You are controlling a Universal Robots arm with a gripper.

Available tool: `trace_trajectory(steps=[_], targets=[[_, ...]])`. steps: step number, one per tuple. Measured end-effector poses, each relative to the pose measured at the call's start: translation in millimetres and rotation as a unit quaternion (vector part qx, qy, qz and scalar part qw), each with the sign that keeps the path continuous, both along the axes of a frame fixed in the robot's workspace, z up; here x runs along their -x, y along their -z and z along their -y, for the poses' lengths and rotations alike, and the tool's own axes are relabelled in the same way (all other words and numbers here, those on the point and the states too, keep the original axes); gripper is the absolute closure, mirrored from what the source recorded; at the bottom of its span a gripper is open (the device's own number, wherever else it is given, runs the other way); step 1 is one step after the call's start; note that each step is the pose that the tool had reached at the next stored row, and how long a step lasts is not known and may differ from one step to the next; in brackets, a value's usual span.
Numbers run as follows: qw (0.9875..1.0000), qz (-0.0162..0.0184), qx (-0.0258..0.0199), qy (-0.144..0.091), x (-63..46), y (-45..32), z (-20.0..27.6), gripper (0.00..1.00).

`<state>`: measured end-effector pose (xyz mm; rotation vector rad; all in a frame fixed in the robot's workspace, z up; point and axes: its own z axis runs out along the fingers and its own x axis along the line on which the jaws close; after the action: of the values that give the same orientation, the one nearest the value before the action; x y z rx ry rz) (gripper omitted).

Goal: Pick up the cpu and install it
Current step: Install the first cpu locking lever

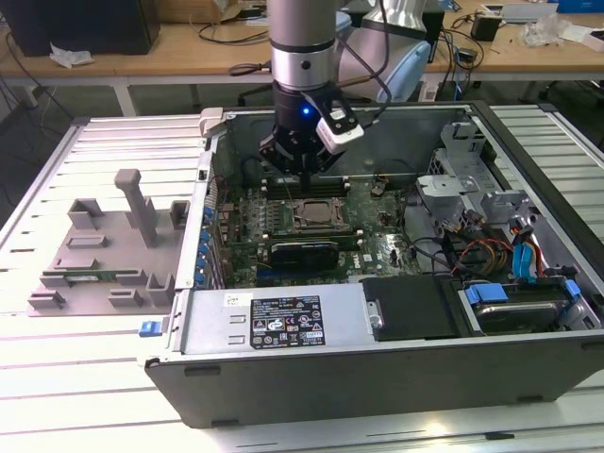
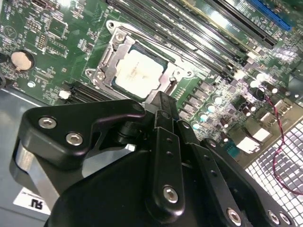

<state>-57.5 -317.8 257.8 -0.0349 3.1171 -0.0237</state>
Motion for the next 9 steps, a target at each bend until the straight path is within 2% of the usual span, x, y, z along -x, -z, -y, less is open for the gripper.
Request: trace_trajectory(steps=[9], targets=[[1.0000, 0.0002, 0.0000, 0.000, 12.5, 0.0, 0.0, 0.89]])
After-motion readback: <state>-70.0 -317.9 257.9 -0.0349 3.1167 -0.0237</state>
